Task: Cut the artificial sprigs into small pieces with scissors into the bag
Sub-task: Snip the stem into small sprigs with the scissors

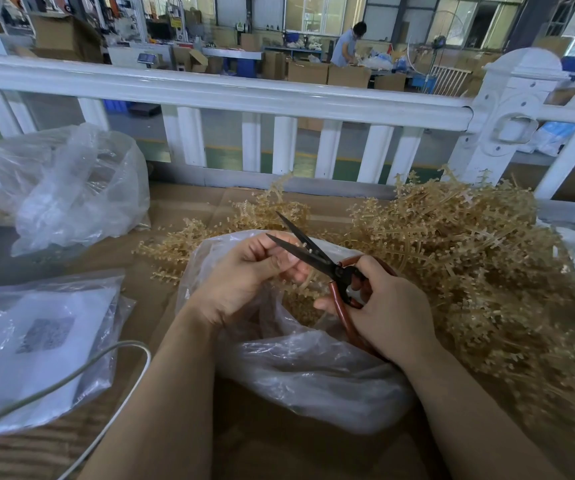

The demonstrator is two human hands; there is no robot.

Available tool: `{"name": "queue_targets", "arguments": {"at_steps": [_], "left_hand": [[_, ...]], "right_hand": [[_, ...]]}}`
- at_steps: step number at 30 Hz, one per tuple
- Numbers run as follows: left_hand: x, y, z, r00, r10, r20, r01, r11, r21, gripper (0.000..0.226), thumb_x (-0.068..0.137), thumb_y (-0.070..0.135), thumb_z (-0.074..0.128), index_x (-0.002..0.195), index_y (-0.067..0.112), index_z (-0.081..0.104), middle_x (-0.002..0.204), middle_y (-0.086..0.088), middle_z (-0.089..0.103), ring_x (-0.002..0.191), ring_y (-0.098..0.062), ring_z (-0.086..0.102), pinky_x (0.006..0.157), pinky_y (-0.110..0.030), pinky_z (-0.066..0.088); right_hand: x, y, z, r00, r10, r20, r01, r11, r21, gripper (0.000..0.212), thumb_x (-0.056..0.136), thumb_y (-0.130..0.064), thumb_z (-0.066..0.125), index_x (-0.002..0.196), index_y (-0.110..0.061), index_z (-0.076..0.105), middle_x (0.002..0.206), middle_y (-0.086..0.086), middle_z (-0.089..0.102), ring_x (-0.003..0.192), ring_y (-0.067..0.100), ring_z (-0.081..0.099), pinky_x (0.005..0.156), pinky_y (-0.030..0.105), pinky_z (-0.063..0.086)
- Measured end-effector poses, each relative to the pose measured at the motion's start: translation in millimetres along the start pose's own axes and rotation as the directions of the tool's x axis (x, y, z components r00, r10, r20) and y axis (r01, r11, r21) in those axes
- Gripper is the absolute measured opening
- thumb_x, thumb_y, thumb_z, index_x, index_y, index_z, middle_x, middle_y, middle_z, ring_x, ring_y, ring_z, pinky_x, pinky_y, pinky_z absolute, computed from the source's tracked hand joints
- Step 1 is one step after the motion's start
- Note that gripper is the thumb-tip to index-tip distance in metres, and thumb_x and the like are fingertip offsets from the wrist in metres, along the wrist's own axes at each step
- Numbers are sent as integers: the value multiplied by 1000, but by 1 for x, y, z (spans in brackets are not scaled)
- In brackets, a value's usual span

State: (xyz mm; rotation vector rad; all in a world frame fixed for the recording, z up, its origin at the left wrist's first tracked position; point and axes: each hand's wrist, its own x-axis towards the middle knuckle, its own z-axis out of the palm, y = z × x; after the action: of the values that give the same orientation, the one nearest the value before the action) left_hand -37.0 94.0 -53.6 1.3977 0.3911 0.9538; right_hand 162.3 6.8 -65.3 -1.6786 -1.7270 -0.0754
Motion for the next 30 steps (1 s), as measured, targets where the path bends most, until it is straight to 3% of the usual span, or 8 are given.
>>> {"name": "queue_targets", "arguments": {"at_steps": [3,7,11,14,18,23,28,30], "left_hand": [[0,0,-1,1000,-2,16,3,999,-53,13,82,-2,64,93,5,63,75,-5,71,71,-15,67,69,-26,56],[0,-2,-3,994,18,-110,-14,999,45,20,79,9,66,95,-4,63,77,-5,75,68,-14,70,69,-27,57],[0,-3,-3,993,21,-116,-16,999,48,11,80,12,65,85,12,75,80,-5,75,68,-14,69,70,-29,56],[-1,-2,-2,995,40,-93,-37,999,34,16,81,10,64,83,17,78,79,-4,75,68,-14,68,71,-28,56],[1,-3,1,991,68,-112,-67,998,15,11,82,7,62,89,2,68,77,-4,74,65,-12,67,69,-25,57],[1,-6,0,987,85,-136,-81,996,34,13,86,9,66,89,-3,66,77,-3,74,67,-10,65,69,-23,55],[4,-8,6,983,77,-169,-88,994,-58,7,78,13,72,83,9,75,75,-8,72,64,-13,63,66,-26,55],[5,-9,9,980,85,-178,-93,995,-34,8,79,10,71,84,4,72,76,-10,72,64,-13,64,64,-25,55]], "right_hand": [[1,0,0,1000,8,1,-8,1000,-12,84,63,-104,28,104,-36,59,75,-23,57,67,-1,53,55,11,37],[1,-1,0,1000,17,-3,-17,1000,7,83,64,-104,28,105,-38,58,73,-28,52,65,-6,48,55,7,33],[1,-1,1,1000,10,9,-9,1000,-13,81,64,-104,29,104,-39,57,75,-25,55,68,-3,52,55,8,34],[0,-3,0,1000,16,9,-16,1000,-13,82,63,-104,29,104,-39,57,74,-27,52,67,-5,50,55,7,33],[0,-4,-1,1000,21,6,-21,1000,-10,83,62,-104,27,102,-39,58,71,-31,48,61,-13,43,54,6,29],[0,-6,-2,1000,27,-13,-27,1000,-14,89,63,-105,24,105,-36,61,66,-32,47,58,-15,42,53,7,29],[1,-3,-1,999,42,-10,-43,996,-80,84,59,-107,20,105,-44,50,74,-28,50,66,-3,51,55,10,31],[1,-1,1,999,45,-18,-47,995,-84,80,58,-107,19,102,-45,45,77,-26,54,70,1,59,54,15,37]]}}
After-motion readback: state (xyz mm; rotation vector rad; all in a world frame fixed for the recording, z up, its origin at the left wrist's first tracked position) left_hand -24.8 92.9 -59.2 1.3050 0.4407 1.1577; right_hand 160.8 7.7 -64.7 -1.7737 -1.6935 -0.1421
